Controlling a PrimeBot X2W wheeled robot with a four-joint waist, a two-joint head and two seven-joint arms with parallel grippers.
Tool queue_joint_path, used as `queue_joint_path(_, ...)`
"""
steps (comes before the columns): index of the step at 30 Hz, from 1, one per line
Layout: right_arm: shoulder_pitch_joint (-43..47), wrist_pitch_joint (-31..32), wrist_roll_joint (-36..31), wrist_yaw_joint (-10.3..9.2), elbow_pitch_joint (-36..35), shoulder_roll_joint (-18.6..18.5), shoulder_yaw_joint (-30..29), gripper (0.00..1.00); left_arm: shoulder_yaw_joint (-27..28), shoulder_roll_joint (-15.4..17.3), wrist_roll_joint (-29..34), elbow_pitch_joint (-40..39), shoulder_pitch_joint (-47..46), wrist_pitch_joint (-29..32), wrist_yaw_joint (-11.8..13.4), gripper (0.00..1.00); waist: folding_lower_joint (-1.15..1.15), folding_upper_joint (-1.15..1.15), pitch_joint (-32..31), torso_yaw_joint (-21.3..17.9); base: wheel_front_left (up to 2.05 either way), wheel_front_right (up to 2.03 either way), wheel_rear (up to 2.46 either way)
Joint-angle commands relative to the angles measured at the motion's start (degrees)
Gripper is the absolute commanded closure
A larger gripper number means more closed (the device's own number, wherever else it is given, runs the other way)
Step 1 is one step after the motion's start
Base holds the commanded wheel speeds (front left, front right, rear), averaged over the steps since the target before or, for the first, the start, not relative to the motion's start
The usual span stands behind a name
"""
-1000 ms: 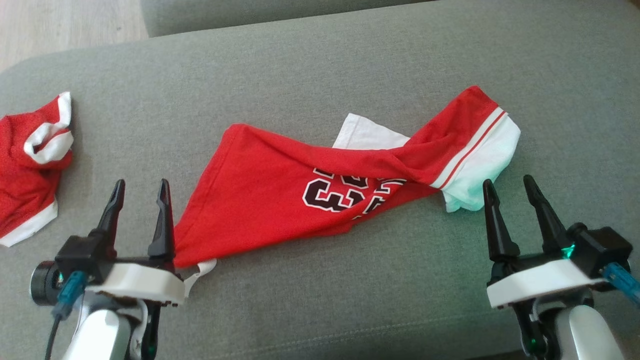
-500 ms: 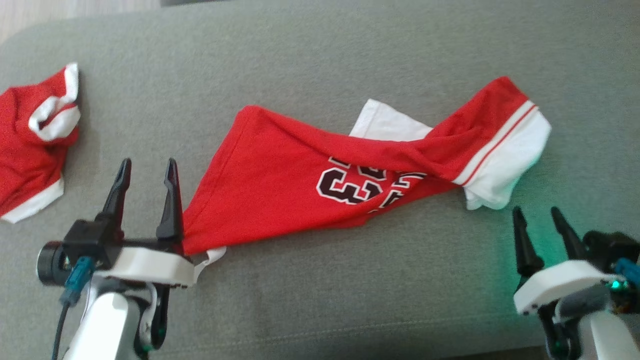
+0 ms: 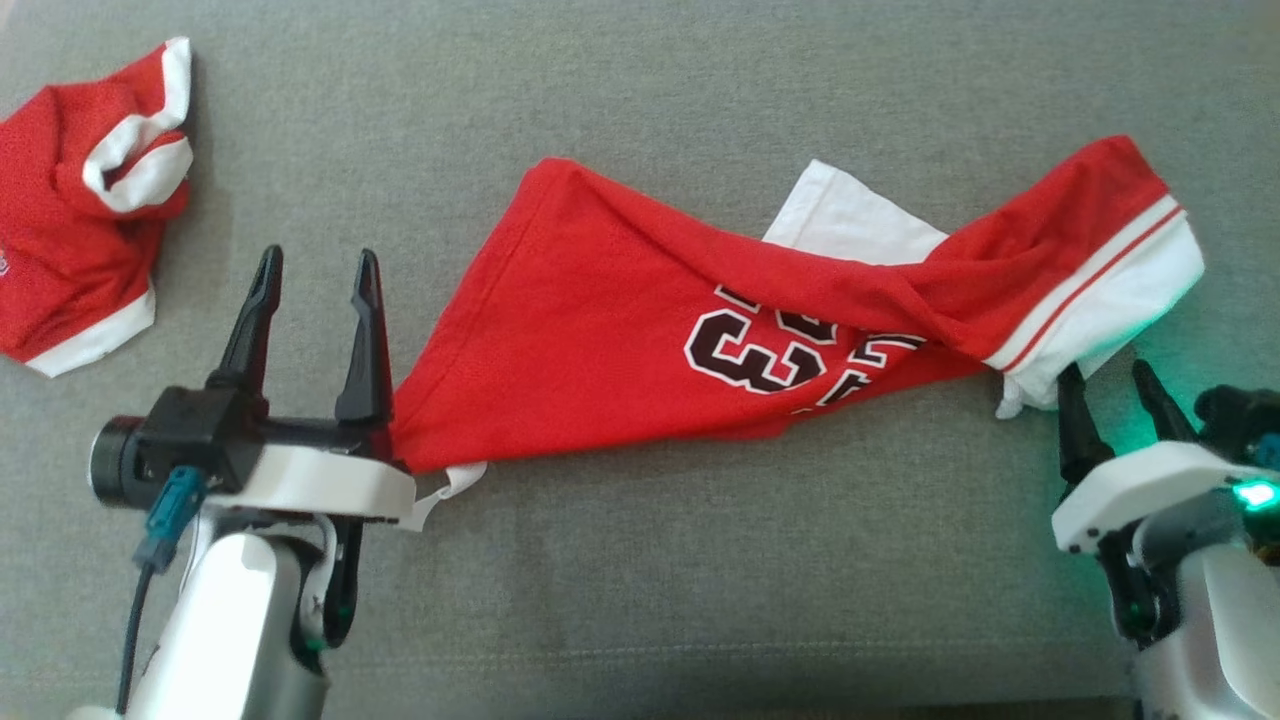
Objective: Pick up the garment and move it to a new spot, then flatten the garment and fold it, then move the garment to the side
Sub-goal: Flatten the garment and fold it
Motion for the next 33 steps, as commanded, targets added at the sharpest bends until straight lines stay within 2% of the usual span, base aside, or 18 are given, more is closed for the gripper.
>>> queue_joint_path(1,-1.77,0.39,0.53,-0.04,-0.74,-0.83,1.22,0.00,2.53,0.65,0.91,-2.24,-2.38,-0.45,-0.18,0.00,0.00,0.00,0.36,0.34,0.00,0.00,0.00)
queue_joint_path(2,-2.09,0.82,0.84,-0.04,-0.08,-0.84,1.49,0.01,2.63,0.49,1.08,-2.26,-2.46,-0.45,-0.32,0.00,0.00,0.00,0.43,0.42,0.00,0.00,0.00)
queue_joint_path(3,-2.38,1.11,1.26,-0.04,0.52,-0.83,1.68,0.16,2.75,0.35,1.24,-2.28,-2.52,-0.45,-0.45,0.00,0.00,0.00,0.50,0.46,0.00,0.00,0.00)
queue_joint_path(4,-2.60,1.49,1.60,-0.04,1.14,-0.91,1.99,0.57,2.87,0.21,1.40,-2.30,-2.56,-0.45,-0.57,0.00,0.00,0.00,0.56,0.50,0.00,0.00,0.00)
queue_joint_path(5,-2.79,1.72,2.09,-0.04,1.65,-1.08,2.67,0.86,3.00,0.08,1.55,-2.30,-2.58,-0.45,-0.69,0.00,0.00,0.00,0.61,0.53,0.00,0.00,0.00)
queue_joint_path(6,-2.97,1.71,2.76,-0.04,1.99,-1.23,3.34,1.00,3.15,-0.03,1.69,-2.29,-2.59,-0.45,-0.80,0.00,0.00,0.00,0.65,0.51,0.00,0.00,0.00)
queue_joint_path(11,-2.30,0.68,5.93,-0.04,2.05,-1.51,4.70,1.00,3.89,-0.67,2.50,-2.26,-2.20,-0.45,-1.47,0.00,0.00,0.00,0.25,0.08,0.00,0.00,0.00)
queue_joint_path(15,0.11,-1.92,6.64,-0.04,-1.58,-1.10,3.62,1.00,4.36,-0.99,2.89,-2.11,-1.83,-0.45,-1.91,0.00,0.00,0.00,-0.59,-0.31,0.00,0.00,0.00)
queue_joint_path(23,5.42,-3.93,6.21,-0.04,-16.17,0.79,1.07,1.00,5.79,-1.16,3.30,-2.32,-0.57,-0.45,-2.14,0.00,0.00,0.00,-2.23,-2.27,0.00,0.00,0.00)
queue_joint_path(29,7.01,-1.93,4.92,-0.04,-29.90,1.10,0.13,1.00,6.59,-1.28,3.65,-2.64,0.29,-0.45,-2.36,0.00,0.00,0.00,-3.28,-3.73,0.00,0.00,0.00)
queue_joint_path(33,8.43,0.35,4.15,-0.04,-35.90,1.51,-0.52,1.00,6.94,-1.44,3.77,-2.70,0.82,-0.45,-2.51,0.00,0.00,0.00,-3.79,-4.19,0.00,0.00,0.00)
